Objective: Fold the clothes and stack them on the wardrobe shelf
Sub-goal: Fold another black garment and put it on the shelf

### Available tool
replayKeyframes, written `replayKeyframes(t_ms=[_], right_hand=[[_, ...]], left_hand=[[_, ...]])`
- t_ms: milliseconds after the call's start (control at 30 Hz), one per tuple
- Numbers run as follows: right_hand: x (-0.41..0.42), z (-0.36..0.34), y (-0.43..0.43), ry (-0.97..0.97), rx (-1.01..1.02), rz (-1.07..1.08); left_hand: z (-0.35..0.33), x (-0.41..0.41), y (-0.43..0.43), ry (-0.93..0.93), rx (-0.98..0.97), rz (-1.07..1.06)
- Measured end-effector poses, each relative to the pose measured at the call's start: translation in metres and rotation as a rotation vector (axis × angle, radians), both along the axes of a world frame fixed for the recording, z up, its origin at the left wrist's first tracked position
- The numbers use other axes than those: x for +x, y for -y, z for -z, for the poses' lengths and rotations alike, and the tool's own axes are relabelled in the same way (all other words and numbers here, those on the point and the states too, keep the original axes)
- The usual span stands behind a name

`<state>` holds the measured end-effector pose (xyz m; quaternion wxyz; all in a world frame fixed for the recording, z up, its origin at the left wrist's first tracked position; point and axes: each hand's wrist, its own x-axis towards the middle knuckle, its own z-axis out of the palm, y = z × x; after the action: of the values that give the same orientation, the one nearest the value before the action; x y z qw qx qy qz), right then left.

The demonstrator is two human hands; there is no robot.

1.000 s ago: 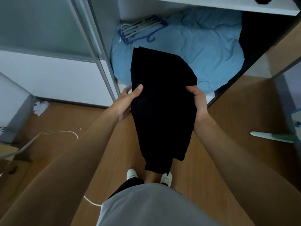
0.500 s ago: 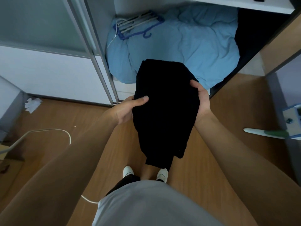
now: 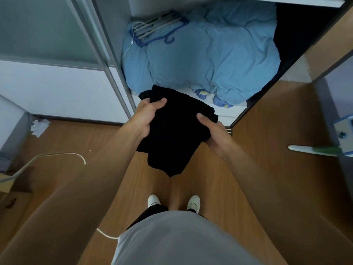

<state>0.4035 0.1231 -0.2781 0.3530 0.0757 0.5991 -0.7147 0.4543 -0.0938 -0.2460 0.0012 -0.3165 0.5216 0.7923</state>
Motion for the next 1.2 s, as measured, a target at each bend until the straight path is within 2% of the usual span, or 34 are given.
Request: replayKeyframes(t_ms=[133, 267, 400, 467, 600, 700, 833, 933, 1067, 1200], right_hand=[[-0.001, -0.002, 0.003, -0.117, 0.058, 0.091], [-0.004, -0.014, 0.005, -0.083, 0.114, 0.17], [-0.001, -0.017, 0.008, -0.052, 0.15, 0.314], [0.0, -0.015, 0.006, -0.098, 0.182, 0.322], [-0.004, -0.015, -0.001, -0.322, 0.257, 0.113], [-0.012, -0.011, -0.007, -0.441, 0.434, -0.126], [-0.007, -0.009, -0.005, -0.52, 0.602, -0.408], [0.001, -0.003, 0.003, -0.633, 0.855, -0.627], [0.001, -0.001, 0.006, -0.791, 1.124, -0.673], [-0.003, -0.007, -0.006, -0.943, 1.135, -0.658]], left_hand=[[0.002, -0.006, 0.012, 0.051, -0.165, 0.061], [0.011, -0.011, 0.017, 0.091, -0.387, 0.163], [0.019, -0.014, 0.014, 0.104, -0.559, 0.147], [0.018, -0.016, 0.014, 0.121, -0.614, 0.123], [0.016, -0.014, 0.016, 0.139, -0.764, 0.243], [0.013, -0.015, 0.011, 0.088, -0.766, 0.361], [0.011, -0.016, 0.004, 0.065, -0.803, 0.405], [0.012, -0.019, 0.005, 0.091, -0.839, 0.461], [0.015, -0.019, 0.009, 0.15, -0.869, 0.583], [0.022, -0.012, 0.014, 0.203, -0.865, 0.647]])
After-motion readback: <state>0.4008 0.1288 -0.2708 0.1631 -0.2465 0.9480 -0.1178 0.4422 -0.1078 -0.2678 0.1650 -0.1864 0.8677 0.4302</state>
